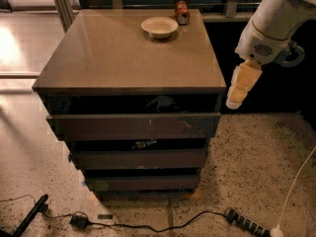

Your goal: Open top drawer

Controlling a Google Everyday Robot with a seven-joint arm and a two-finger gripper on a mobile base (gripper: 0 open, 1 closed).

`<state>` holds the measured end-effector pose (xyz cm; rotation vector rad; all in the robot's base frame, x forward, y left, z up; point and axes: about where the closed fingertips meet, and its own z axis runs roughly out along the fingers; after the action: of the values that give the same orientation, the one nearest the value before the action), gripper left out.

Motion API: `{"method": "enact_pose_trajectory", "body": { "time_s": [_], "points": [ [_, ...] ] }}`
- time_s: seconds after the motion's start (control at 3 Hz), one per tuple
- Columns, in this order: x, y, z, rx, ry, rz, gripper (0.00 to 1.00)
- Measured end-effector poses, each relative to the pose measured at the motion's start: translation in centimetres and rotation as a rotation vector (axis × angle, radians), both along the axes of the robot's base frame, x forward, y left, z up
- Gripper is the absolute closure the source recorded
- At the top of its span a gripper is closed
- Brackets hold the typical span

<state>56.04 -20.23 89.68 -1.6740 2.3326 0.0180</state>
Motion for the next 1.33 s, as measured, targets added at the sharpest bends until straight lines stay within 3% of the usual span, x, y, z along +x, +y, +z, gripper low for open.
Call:
{"method": "enact_pose_trajectory", "body": {
  "time_s": [0.33, 1.0, 1.33],
  "points": [
    [-0.3, 0.3, -2.7, 0.070, 0.055, 0.024, 0.00],
    [-1.2, 0.6, -5.5, 0.129, 0.120, 0.059, 0.00],
    [-2.9, 1.4, -7.1, 0.137, 0.172, 0.131, 0.00]
  ]
}}
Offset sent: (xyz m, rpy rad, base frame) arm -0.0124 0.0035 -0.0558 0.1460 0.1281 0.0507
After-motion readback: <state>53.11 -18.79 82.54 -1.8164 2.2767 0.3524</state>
